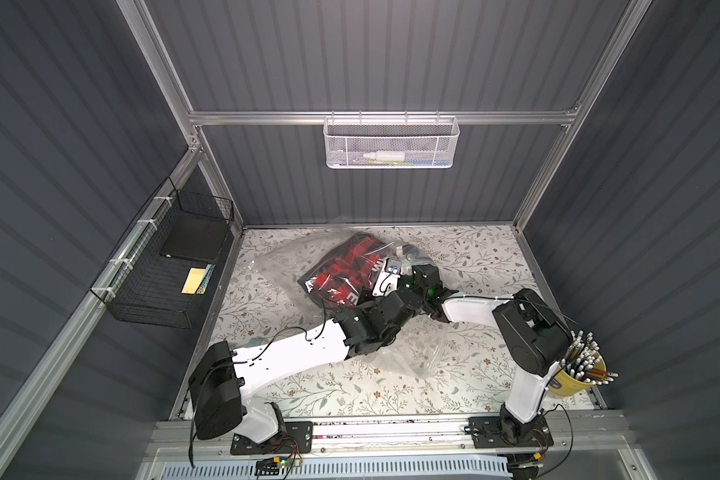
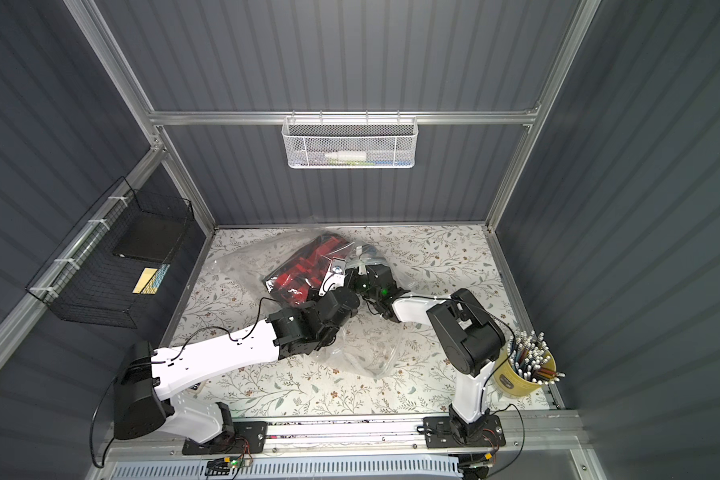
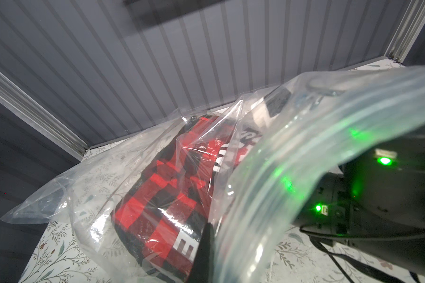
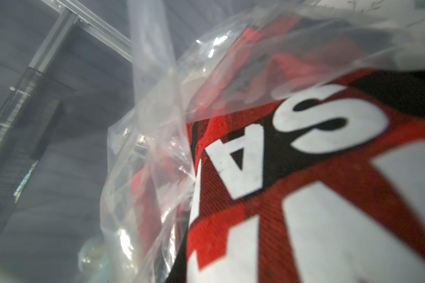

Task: Take the shirt out of the vacuum bag
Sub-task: Take out the shirt from the vacuum bag.

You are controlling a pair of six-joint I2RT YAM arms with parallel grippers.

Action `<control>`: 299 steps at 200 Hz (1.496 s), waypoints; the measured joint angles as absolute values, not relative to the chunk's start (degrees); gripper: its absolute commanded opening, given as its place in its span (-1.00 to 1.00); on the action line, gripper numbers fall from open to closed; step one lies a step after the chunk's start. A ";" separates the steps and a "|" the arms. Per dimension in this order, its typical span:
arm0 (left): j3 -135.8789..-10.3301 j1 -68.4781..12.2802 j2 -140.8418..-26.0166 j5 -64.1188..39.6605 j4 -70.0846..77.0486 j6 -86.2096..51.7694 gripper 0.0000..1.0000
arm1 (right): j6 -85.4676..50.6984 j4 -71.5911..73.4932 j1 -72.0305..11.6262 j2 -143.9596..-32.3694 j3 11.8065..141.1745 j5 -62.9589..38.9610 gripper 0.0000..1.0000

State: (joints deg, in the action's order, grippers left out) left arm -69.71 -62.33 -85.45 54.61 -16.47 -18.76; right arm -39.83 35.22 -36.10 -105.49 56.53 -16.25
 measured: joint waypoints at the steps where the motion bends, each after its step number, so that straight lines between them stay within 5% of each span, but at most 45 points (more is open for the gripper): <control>1: -69.71 -62.33 -85.45 54.61 -16.47 -18.76 -1.00 | -39.77 35.16 -36.10 -105.43 56.53 -16.23 -1.00; 132: -69.30 -62.33 -85.47 54.65 -16.69 -18.98 -1.00 | -35.75 31.22 -36.10 -96.29 49.84 -14.48 -1.00; 299: -68.86 -62.59 -85.54 54.52 -16.47 -20.21 -1.00 | -32.97 14.15 -36.12 -69.56 41.87 -11.97 -1.00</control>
